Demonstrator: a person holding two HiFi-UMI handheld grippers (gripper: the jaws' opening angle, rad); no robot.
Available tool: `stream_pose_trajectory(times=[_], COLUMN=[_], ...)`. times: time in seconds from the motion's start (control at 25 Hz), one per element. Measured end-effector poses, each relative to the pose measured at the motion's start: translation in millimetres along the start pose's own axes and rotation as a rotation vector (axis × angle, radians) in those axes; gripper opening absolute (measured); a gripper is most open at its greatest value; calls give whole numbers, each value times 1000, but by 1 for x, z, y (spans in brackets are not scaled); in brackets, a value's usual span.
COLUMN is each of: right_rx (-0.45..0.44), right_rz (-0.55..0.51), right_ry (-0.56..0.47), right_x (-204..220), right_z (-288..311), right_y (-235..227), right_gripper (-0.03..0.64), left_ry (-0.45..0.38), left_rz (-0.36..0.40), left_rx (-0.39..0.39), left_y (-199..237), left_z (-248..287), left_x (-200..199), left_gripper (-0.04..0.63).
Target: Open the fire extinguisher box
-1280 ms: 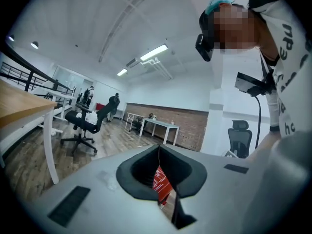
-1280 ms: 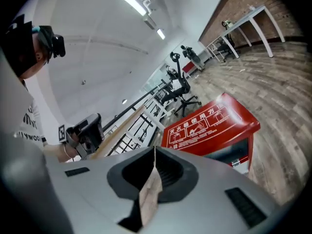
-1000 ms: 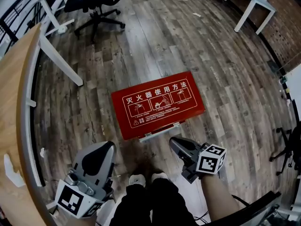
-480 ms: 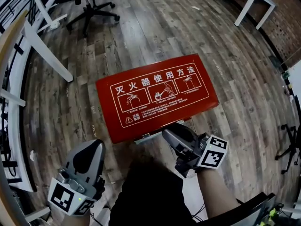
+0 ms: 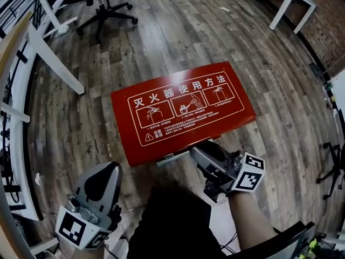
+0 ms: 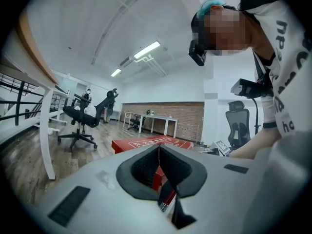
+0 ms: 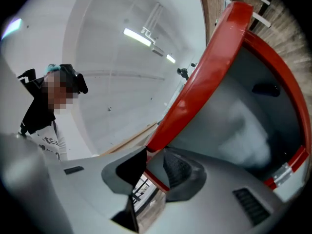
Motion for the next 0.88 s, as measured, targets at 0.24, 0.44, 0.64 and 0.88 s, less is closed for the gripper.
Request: stream_pose_trajectory(times=[0.24,0.44,0.64,0.88], right_rx=[38,93,164,207], right_rz=[-34,-18,80,201], right_ry=[20,32,44,-25], right_x=[-22,-37,-72,-122], right_z=[9,15,40,84], right_y=[27,50,61,73], right_gripper=[92,92,92,78], left_ry=[17,11,28,24], left_rz=[-26,-59,-82,-91], left_rx=[-28,-26,-7,15], left_y=[-10,-26,-23,6], left_z=[-8,-14,-9,6], left_x=[-14,-38,-93,-184], left_gripper=[6,6,6,6])
Point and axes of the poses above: the fingertips, and each gripper's own axes: z forward along the fingers, y to its left, x out of its underside, the point moved 8 cm from there along -z, backward along the fingers, and after that the axes turned 9 degrees about -x, right-handed, at the moved point
